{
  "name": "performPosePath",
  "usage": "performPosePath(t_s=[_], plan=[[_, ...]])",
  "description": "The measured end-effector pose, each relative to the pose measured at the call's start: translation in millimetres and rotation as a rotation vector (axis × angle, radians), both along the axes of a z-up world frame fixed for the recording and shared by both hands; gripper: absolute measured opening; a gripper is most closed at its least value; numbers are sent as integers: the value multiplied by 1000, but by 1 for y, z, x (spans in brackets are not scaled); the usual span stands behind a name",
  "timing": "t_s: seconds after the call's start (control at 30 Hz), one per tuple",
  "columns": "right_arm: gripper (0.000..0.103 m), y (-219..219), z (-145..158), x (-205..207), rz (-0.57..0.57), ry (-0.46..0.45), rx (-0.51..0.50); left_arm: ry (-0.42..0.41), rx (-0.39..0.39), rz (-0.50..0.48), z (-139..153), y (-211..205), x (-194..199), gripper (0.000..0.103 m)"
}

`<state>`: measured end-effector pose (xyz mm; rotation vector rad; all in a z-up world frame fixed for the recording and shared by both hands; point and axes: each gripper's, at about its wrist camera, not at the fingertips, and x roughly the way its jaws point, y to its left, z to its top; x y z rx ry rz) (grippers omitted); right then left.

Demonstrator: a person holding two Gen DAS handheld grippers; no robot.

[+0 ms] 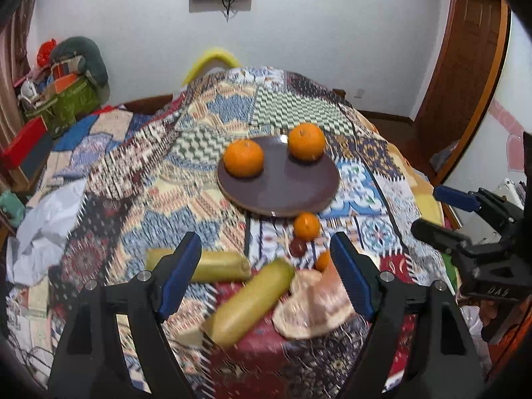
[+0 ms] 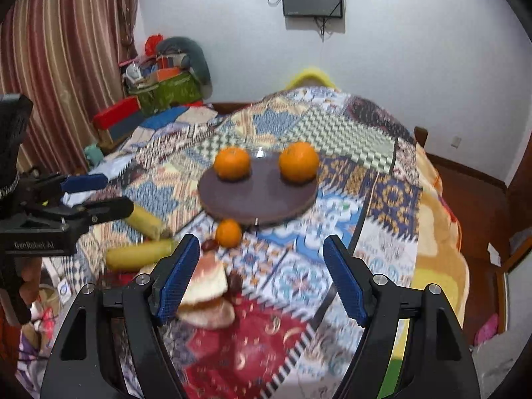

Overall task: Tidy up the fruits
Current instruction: 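Withdraw both tools from the plate toward the pomelo segments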

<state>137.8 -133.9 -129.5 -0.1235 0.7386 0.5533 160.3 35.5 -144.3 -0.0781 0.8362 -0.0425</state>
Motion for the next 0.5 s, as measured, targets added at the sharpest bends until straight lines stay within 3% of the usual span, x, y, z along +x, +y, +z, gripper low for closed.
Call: performPosePath(t_s=[0.5], plan=[[74,-17,-33,-15,-35,87,-23,162,-49,-119,-59,-53,2,80]])
